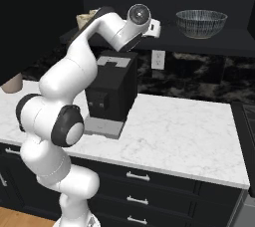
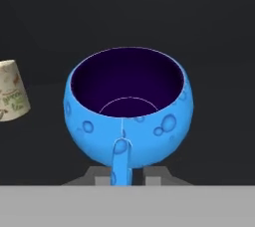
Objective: Gather all objects into one cabinet and sort the glasses and bowls to opposite sides.
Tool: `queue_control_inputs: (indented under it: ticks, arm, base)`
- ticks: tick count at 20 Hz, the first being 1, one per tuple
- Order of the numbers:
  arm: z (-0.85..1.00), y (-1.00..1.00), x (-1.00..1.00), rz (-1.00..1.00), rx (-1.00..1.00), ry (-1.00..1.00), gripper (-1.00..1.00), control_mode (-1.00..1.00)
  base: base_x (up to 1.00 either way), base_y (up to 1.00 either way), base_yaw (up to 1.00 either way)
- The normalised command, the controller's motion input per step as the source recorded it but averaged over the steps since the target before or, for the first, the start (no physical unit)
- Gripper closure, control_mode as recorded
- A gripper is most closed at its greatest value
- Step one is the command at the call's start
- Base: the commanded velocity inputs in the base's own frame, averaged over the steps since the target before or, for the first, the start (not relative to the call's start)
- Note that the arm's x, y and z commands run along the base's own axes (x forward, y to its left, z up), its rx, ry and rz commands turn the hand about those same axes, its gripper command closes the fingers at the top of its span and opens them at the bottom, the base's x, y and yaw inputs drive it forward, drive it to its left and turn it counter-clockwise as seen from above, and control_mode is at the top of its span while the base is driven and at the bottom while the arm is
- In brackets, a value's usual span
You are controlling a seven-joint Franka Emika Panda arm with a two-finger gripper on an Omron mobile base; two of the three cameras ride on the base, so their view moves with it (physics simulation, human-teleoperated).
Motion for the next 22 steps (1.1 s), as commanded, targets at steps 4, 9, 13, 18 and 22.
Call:
queue_control_inputs:
  ticks: [4, 9, 13, 18, 22]
  arm:
    - [0.01, 0.61, -0.28, 0.03, -0.04, 0.00, 1.00, -1.00]
    - [0.03, 0.51, 0.00, 0.01, -0.04, 0.00, 1.00, -1.00]
    - [0.00, 0.58, 0.00, 0.00, -0.02, 0.00, 1.00, -1.00]
    - [0.00, 0.43, 0.00, 0.00, 0.00, 0.00, 1.00, -1.00]
    - [0.00, 0.11, 0.02, 0.00, 0.00, 0.02, 1.00, -1.00]
  base:
    - [0.00, 0.00, 0.00]
    - [0.00, 0.00, 0.00]
    - [0.00, 0.00, 0.00]
    - [0.00, 0.00, 0.00]
    - [0.00, 0.00, 0.00]
